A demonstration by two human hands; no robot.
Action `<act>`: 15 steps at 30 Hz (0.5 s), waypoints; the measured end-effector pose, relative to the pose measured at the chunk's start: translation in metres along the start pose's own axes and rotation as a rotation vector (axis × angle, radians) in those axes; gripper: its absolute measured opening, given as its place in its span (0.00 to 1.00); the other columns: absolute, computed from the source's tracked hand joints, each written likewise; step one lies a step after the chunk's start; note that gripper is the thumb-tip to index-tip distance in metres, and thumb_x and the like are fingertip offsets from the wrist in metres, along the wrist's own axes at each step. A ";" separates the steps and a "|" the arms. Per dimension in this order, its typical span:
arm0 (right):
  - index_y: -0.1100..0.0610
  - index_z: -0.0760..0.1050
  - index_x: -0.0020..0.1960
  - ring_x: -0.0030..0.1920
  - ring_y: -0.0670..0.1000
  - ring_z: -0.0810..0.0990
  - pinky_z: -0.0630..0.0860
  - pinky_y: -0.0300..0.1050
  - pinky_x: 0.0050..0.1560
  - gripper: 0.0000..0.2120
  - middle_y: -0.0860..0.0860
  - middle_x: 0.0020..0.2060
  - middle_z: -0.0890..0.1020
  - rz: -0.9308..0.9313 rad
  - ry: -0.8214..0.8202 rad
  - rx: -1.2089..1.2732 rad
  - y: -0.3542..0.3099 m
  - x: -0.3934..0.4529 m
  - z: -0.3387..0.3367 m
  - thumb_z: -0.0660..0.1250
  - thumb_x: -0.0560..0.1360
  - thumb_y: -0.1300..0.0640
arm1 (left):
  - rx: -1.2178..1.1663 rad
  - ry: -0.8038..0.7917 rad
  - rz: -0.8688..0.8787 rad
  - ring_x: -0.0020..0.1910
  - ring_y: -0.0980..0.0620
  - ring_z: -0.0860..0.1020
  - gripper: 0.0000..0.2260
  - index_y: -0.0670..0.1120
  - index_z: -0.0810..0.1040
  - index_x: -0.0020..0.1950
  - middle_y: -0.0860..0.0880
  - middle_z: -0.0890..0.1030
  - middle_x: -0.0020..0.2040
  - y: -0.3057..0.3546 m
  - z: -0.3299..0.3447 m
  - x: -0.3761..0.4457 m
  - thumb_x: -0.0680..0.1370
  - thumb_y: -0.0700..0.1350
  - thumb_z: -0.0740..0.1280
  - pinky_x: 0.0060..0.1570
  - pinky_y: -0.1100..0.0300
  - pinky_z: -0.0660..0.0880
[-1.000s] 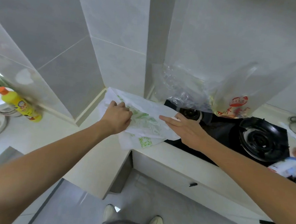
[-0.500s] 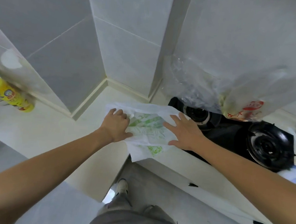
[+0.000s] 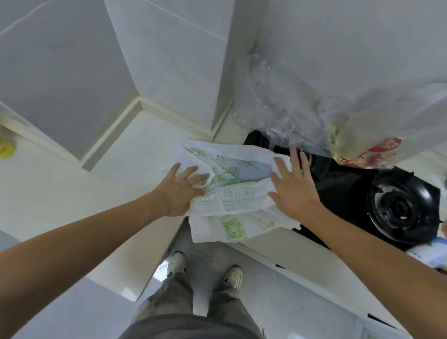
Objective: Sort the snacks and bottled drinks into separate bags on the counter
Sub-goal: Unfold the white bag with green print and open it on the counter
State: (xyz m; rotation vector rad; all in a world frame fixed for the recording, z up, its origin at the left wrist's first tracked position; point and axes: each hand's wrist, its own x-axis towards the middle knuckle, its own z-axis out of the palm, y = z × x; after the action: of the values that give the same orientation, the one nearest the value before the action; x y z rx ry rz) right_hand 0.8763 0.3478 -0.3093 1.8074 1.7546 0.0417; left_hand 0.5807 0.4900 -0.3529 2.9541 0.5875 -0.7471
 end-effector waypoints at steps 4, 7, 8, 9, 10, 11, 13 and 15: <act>0.57 0.83 0.51 0.82 0.64 0.55 0.45 0.70 0.80 0.09 0.55 0.76 0.72 -0.388 0.210 0.025 0.002 0.010 0.020 0.71 0.71 0.62 | -0.057 -0.016 0.012 0.83 0.45 0.47 0.22 0.55 0.70 0.77 0.55 0.52 0.84 0.007 -0.002 0.011 0.82 0.51 0.61 0.79 0.38 0.47; 0.58 0.82 0.55 0.77 0.63 0.68 0.49 0.67 0.80 0.17 0.55 0.63 0.82 -0.501 0.118 0.103 -0.002 0.018 0.024 0.71 0.67 0.68 | -0.110 -0.018 0.057 0.83 0.47 0.50 0.22 0.52 0.73 0.75 0.56 0.60 0.82 0.003 -0.001 0.019 0.84 0.56 0.54 0.80 0.46 0.45; 0.59 0.79 0.59 0.73 0.62 0.72 0.49 0.65 0.81 0.20 0.56 0.57 0.84 -0.495 0.066 0.099 -0.004 0.019 0.023 0.70 0.68 0.68 | -0.165 -0.017 0.042 0.82 0.47 0.52 0.28 0.51 0.75 0.74 0.55 0.66 0.80 0.001 -0.001 0.020 0.83 0.60 0.47 0.80 0.49 0.46; 0.60 0.77 0.62 0.68 0.62 0.75 0.49 0.62 0.82 0.22 0.56 0.51 0.84 -0.465 0.044 0.104 -0.003 0.021 0.024 0.68 0.69 0.68 | -0.228 -0.011 0.022 0.82 0.48 0.55 0.36 0.51 0.77 0.72 0.53 0.71 0.76 -0.001 -0.001 0.021 0.80 0.63 0.39 0.80 0.51 0.46; 0.61 0.75 0.64 0.62 0.60 0.77 0.50 0.59 0.82 0.21 0.55 0.46 0.84 -0.424 0.015 0.105 -0.001 0.022 0.022 0.66 0.71 0.69 | -0.283 -0.006 0.006 0.81 0.48 0.57 0.42 0.50 0.80 0.68 0.52 0.76 0.73 -0.003 0.002 0.022 0.77 0.65 0.33 0.80 0.52 0.47; 0.60 0.75 0.63 0.58 0.59 0.79 0.54 0.56 0.81 0.20 0.53 0.43 0.82 -0.385 -0.017 0.102 0.002 0.022 0.019 0.64 0.72 0.69 | -0.334 -0.005 -0.009 0.80 0.49 0.59 0.45 0.49 0.83 0.65 0.50 0.78 0.71 -0.005 0.004 0.023 0.76 0.65 0.31 0.80 0.53 0.48; 0.56 0.75 0.57 0.54 0.56 0.79 0.63 0.51 0.73 0.13 0.49 0.36 0.75 -0.363 -0.111 0.048 0.009 0.024 0.014 0.63 0.75 0.67 | -0.414 -0.030 -0.050 0.80 0.50 0.60 0.42 0.47 0.84 0.62 0.47 0.79 0.69 -0.008 0.006 0.023 0.81 0.64 0.34 0.80 0.54 0.47; 0.53 0.78 0.49 0.53 0.55 0.77 0.67 0.50 0.66 0.05 0.47 0.33 0.70 -0.340 -0.169 -0.028 0.012 0.024 0.007 0.63 0.80 0.59 | -0.428 -0.063 -0.100 0.79 0.48 0.61 0.32 0.46 0.82 0.65 0.44 0.80 0.68 -0.007 0.002 0.022 0.87 0.58 0.41 0.79 0.55 0.47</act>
State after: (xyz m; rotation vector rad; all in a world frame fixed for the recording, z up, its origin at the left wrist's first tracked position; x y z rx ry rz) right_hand 0.8933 0.3675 -0.3192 1.4259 1.9012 -0.2169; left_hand 0.5950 0.5039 -0.3643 2.5172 0.7825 -0.6246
